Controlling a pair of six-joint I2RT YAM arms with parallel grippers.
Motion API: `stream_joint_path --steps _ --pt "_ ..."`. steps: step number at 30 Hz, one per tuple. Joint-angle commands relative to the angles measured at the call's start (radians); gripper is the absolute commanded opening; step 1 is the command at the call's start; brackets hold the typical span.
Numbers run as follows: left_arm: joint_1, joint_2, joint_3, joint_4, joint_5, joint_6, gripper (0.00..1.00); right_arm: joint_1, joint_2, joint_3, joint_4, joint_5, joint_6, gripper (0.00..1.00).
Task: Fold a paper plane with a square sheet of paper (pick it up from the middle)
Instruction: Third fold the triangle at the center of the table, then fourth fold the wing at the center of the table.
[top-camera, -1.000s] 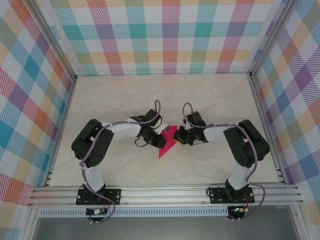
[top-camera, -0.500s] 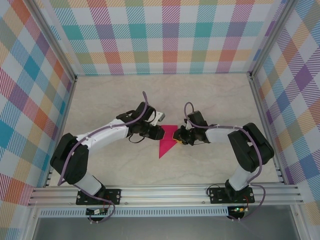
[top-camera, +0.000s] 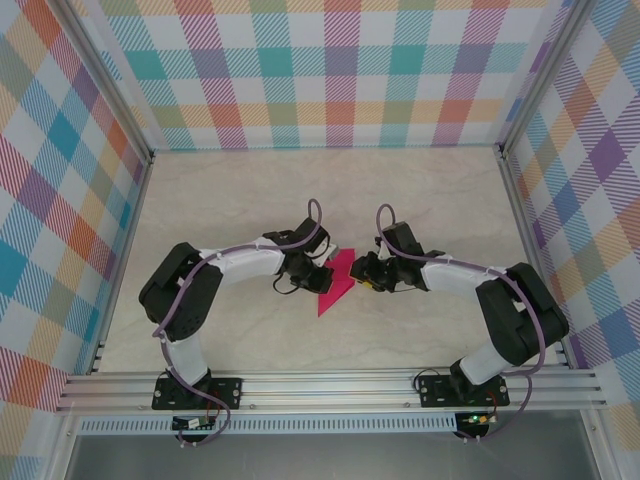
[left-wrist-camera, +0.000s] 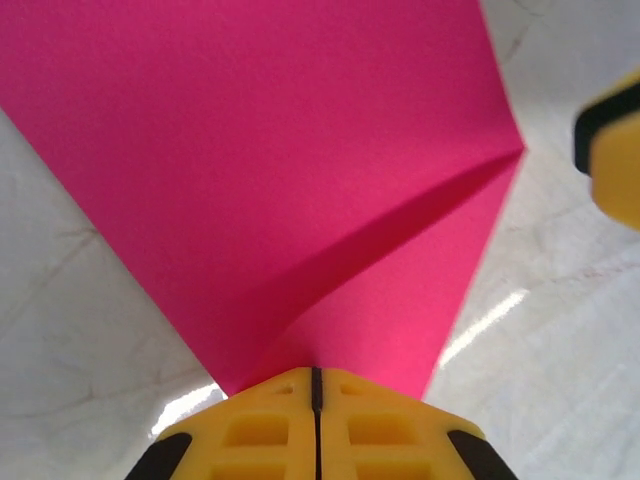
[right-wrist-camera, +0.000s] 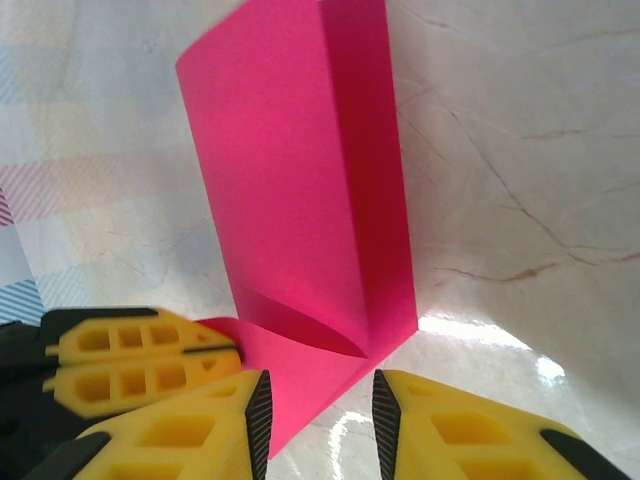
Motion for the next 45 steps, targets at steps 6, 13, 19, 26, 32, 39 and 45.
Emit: stream_joint_path --steps 6,13,19,26,32,39,45 --pt "0.004 0.014 0.014 -0.002 -0.051 0.014 0.05 0.003 0.064 0.016 0.044 -0.070 -0.003 0.40" --pt "0.006 0.019 0.006 0.005 -0.040 0.018 0.05 0.005 0.127 0.037 0.126 -0.141 -0.003 0.40" --pt "0.009 0.027 0.002 0.011 -0.037 0.016 0.06 0.009 0.166 0.068 0.124 -0.181 -0.045 0.32" --pt "0.008 0.003 -0.004 0.016 -0.034 0.000 0.09 0.011 0.203 0.093 0.109 -0.196 -0.078 0.24" --pt "0.008 -0.044 -0.028 0.017 -0.037 -0.014 0.16 0.013 0.229 0.100 0.103 -0.193 -0.085 0.15" --pt "-0.009 -0.162 -0.128 0.077 -0.098 -0.070 0.38 0.023 0.218 0.041 0.233 -0.153 0.082 0.08" --pt "-0.097 -0.287 -0.228 0.117 -0.243 -0.100 0.44 0.065 0.181 -0.012 0.316 -0.094 0.222 0.09"
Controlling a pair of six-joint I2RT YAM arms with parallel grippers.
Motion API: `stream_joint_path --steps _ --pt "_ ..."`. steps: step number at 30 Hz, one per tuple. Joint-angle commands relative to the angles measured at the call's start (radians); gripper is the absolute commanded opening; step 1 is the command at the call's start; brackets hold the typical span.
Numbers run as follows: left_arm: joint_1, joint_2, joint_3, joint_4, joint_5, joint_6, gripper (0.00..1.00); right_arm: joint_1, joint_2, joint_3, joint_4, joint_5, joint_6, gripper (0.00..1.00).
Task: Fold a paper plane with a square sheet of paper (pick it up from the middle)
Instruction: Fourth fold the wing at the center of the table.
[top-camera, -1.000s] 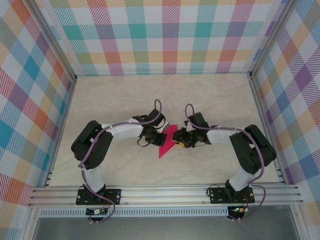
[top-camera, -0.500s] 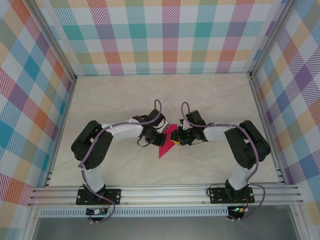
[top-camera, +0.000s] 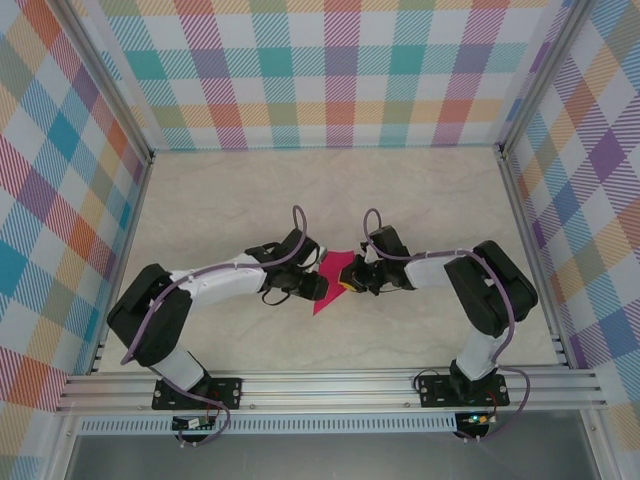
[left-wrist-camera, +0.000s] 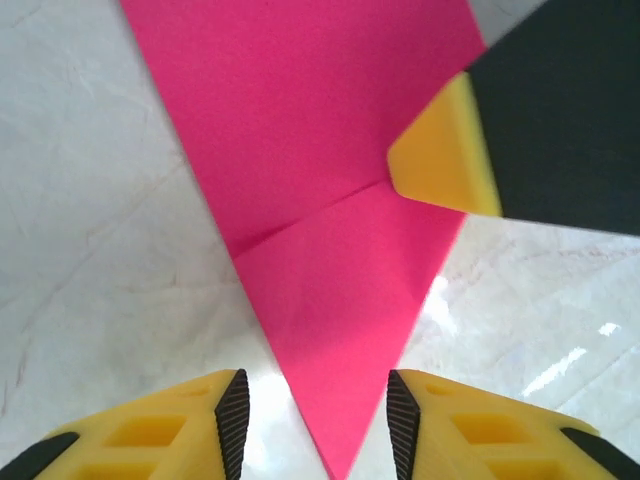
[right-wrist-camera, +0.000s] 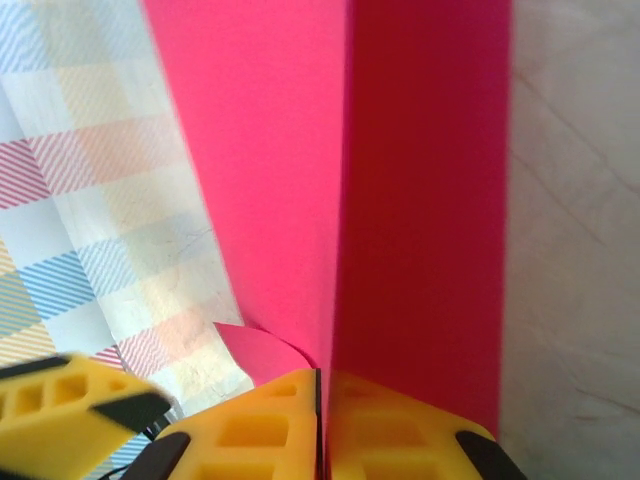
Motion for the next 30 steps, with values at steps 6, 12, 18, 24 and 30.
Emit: stream_joint_path --steps 6,12,18,24,30 --pt "-0.129 -0.105 -0.096 0.049 -0.191 -0.045 0.47 0.085 -0.087 -0.025 0.039 0.116 0.175 0.10" --pt "-0.193 -0.054 -0.091 0.090 -0.303 -0.048 0.48 0.098 -0.119 -0.001 -0.004 0.116 0.183 0.13" --pt "-0.240 0.041 -0.052 0.105 -0.385 -0.050 0.46 0.098 -0.106 0.009 -0.030 0.109 0.171 0.14" --pt "-0.275 0.071 -0.053 0.104 -0.503 -0.101 0.41 0.098 -0.093 0.017 -0.041 0.105 0.162 0.15" --pt "-0.292 0.051 -0.072 0.110 -0.545 -0.122 0.31 0.098 -0.089 0.030 -0.062 0.107 0.149 0.15"
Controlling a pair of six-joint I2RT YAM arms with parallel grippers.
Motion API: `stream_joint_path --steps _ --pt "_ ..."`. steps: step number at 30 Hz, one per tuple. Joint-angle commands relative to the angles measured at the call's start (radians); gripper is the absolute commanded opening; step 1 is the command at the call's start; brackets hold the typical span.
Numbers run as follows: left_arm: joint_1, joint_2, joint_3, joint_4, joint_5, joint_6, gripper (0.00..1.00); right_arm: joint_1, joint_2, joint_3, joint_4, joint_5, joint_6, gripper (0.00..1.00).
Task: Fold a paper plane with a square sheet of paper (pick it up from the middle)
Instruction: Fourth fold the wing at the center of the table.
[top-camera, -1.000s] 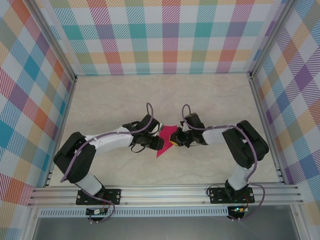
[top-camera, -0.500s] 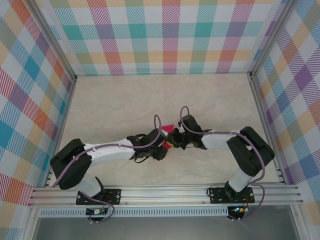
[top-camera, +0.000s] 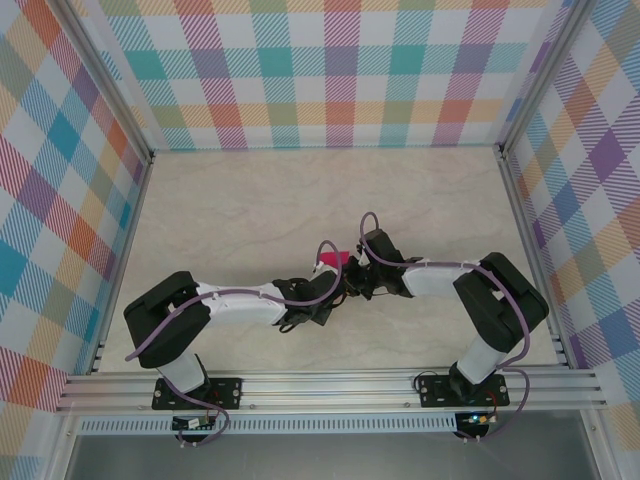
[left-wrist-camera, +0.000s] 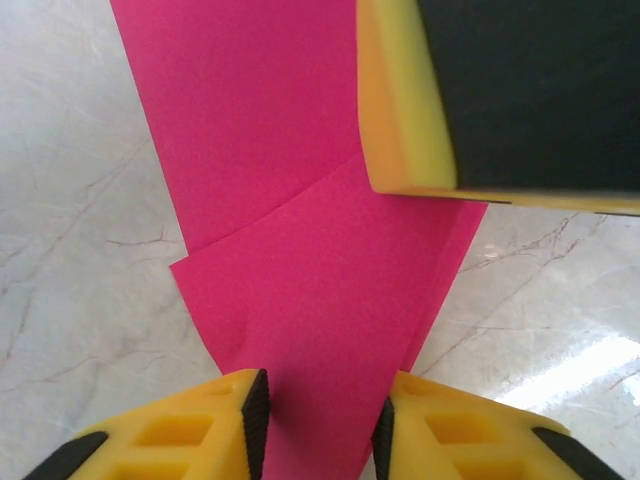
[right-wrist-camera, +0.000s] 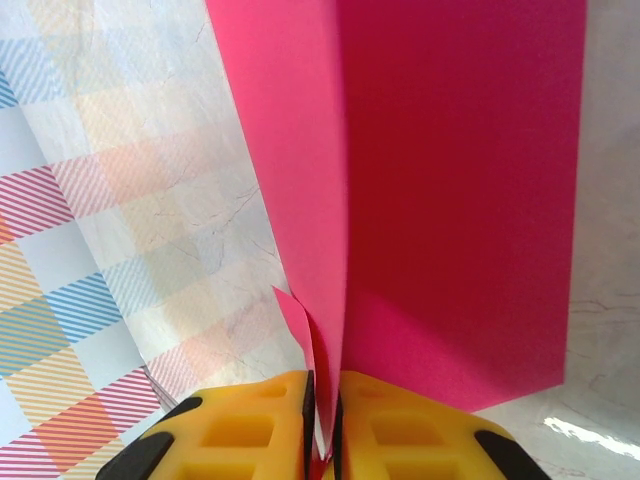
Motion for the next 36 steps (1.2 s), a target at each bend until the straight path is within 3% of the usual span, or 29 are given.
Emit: stream_joint_path --steps 1,6,13,20,26,29,36 --pt "-0.021 -0.017 0.002 0.006 -0.061 -0.026 0.29 0.004 0.012 0.032 -0.027 0.000 -0.018 0.15" --pt "-0.024 -0.015 -0.001 0.001 -0.072 -0.033 0.22 0.004 0.007 0.037 -0.039 0.004 -0.023 0.15" --pt "-0.025 -0.029 -0.027 -0.001 -0.094 -0.048 0.22 0.004 0.002 0.049 -0.059 0.007 -0.035 0.14" --pt "-0.025 -0.038 -0.041 0.010 -0.090 -0.058 0.10 0.004 0.001 0.058 -0.073 0.007 -0.040 0.13" --pt "-0.017 -0.066 -0.066 0.037 -0.080 -0.058 0.00 0.004 -0.054 0.054 -0.114 0.030 -0.077 0.23" --pt "0.013 -0.107 -0.095 0.071 -0.010 -0.048 0.00 0.003 -0.122 0.054 -0.185 0.068 -0.128 0.29" --pt "0.133 -0.194 -0.162 0.176 0.307 0.007 0.00 -0.009 -0.313 0.013 -0.296 0.133 -0.242 0.42"
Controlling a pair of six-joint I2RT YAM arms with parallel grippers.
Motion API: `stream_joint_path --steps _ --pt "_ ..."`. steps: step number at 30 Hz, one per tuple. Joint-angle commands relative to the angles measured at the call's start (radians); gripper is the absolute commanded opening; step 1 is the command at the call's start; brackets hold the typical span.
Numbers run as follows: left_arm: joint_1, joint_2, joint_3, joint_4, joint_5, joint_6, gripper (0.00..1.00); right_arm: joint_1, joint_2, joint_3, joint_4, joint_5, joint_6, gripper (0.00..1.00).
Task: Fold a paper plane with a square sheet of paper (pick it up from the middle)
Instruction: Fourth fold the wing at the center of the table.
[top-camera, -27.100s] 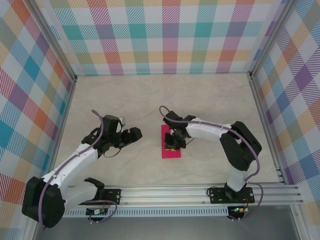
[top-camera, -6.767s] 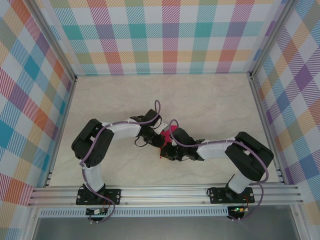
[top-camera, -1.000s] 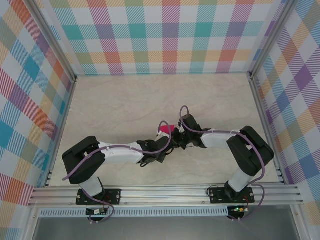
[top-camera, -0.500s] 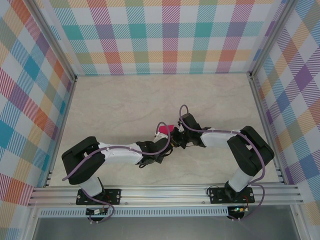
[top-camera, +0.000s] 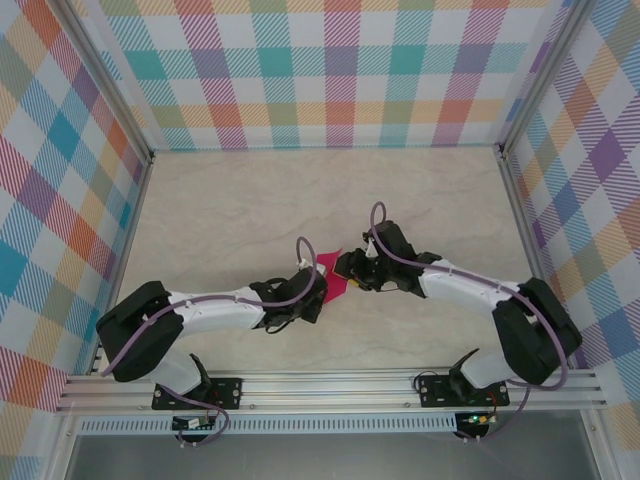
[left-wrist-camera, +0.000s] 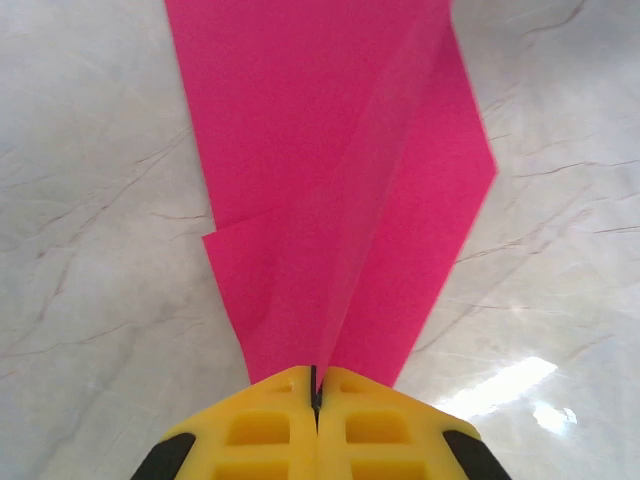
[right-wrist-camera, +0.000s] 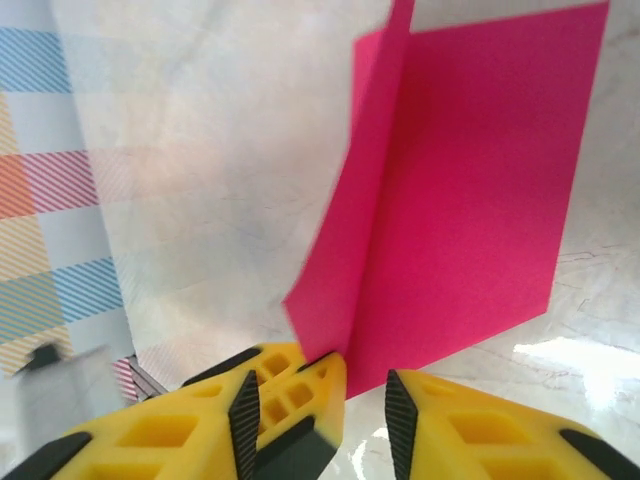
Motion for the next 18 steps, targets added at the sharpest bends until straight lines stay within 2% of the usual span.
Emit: stream_joint_path --steps 1,5,11,18 --pt "0.054 -0.035 -0.032 0.077 0.192 0.039 0.00 -0.006 -0.076 -0.028 -0.083 0.052 -0.092 0.44" --pt "0.119 -0.042 -0.060 0.122 0.307 0.031 0.00 -0.014 -0.132 -0.051 -0.114 0.070 -0.118 0.45" --pt "0.177 -0.038 -0.100 0.173 0.403 0.010 0.00 -0.014 -0.143 -0.079 -0.097 0.053 -0.127 0.45" --pt "0.240 -0.056 -0.178 0.269 0.470 -0.058 0.00 -0.013 -0.065 -0.062 -0.013 -0.049 -0.138 0.35"
